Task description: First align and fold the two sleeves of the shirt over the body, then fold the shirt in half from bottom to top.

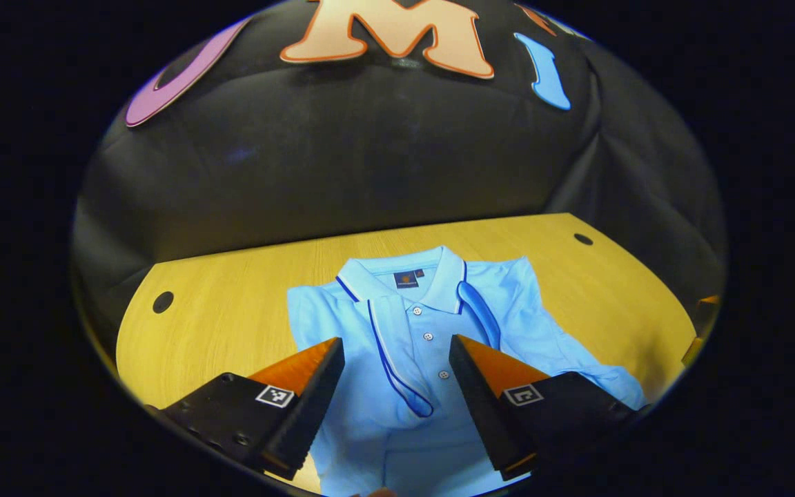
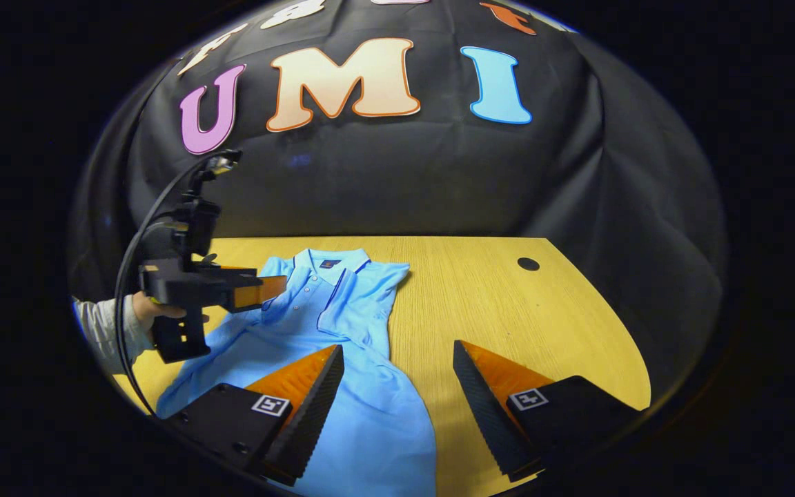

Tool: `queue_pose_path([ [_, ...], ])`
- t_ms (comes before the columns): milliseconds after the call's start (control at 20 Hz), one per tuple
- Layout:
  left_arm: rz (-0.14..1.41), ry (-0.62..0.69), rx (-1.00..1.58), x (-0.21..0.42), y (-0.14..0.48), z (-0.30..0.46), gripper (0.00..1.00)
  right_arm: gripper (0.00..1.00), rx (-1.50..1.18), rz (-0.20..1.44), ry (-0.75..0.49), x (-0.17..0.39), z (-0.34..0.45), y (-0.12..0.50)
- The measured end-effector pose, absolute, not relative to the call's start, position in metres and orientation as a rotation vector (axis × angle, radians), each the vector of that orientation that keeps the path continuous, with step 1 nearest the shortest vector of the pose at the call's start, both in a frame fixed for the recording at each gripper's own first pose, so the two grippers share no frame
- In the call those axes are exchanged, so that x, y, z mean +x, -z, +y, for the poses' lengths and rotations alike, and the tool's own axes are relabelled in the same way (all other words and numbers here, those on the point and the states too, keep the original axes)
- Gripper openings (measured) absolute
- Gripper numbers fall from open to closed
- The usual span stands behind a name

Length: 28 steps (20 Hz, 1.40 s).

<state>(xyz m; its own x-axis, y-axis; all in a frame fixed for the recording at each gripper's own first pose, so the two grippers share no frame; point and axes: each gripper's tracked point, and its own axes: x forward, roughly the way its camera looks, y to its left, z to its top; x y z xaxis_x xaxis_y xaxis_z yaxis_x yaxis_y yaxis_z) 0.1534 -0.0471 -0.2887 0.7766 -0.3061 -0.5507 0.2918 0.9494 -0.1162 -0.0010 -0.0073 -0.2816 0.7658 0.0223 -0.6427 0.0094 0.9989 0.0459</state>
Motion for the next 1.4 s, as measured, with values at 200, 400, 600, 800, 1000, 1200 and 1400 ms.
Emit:
queue_pose_path([
  [200,0.538,0.252,-0.014,0.097,0.253,-0.009,0.94,0.99,0.073,0.684,-0.061,-0.023,0.006,0.280],
  [400,0.534,0.202,-0.003,0.029,0.239,0.019,0.94,0.97,0.056,0.691,-0.090,-0.068,0.005,0.279],
  [600,0.545,0.168,0.005,-0.031,0.238,0.039,0.94,0.99,0.019,0.706,-0.107,-0.109,-0.002,0.281],
  [800,0.604,0.173,0.039,-0.089,0.262,0.045,0.94,0.97,0.003,0.727,-0.108,-0.144,-0.009,0.287],
  [1000,0.674,0.155,0.046,-0.140,0.291,0.053,0.95,0.96,-0.008,0.774,-0.110,-0.179,-0.011,0.303],
  [1200,0.722,0.135,0.051,-0.183,0.309,0.062,0.95,0.97,-0.025,0.817,-0.118,-0.210,-0.009,0.320],
  [1400,0.763,0.127,0.064,-0.207,0.326,0.063,0.95,0.97,-0.062,0.857,-0.117,-0.230,-0.013,0.340],
])
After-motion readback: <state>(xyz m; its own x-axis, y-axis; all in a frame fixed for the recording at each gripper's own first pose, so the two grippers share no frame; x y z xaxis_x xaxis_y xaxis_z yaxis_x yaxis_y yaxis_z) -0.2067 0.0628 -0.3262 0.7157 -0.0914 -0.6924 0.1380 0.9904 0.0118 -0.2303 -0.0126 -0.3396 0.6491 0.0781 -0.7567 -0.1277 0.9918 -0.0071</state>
